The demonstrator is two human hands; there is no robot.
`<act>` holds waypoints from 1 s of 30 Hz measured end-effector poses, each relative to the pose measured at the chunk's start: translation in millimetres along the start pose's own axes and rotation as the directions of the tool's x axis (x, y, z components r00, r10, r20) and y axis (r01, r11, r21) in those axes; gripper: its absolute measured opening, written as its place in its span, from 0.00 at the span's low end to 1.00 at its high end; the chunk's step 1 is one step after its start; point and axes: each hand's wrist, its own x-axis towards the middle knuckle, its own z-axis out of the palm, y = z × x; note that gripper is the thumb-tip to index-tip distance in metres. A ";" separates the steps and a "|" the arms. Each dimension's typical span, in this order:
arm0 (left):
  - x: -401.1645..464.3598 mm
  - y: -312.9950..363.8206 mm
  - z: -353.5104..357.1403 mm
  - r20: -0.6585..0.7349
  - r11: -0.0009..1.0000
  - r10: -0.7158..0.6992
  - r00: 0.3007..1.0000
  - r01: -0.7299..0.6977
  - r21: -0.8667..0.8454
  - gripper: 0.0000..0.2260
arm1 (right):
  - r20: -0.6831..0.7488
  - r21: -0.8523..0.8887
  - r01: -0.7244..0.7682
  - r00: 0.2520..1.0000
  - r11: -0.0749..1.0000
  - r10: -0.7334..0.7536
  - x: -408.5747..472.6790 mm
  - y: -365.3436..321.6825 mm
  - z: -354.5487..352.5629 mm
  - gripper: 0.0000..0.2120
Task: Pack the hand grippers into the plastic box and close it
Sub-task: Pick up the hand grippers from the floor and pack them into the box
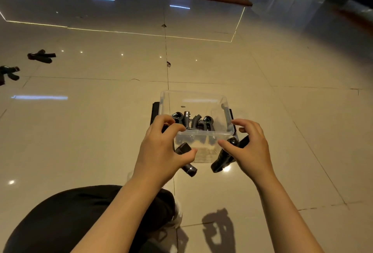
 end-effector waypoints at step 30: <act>154.7 39.0 113.2 -0.165 0.908 -0.255 0.953 0.294 0.297 0.22 | 0.696 -0.037 0.586 0.597 0.810 -0.400 262.5 129.8 -19.5 0.40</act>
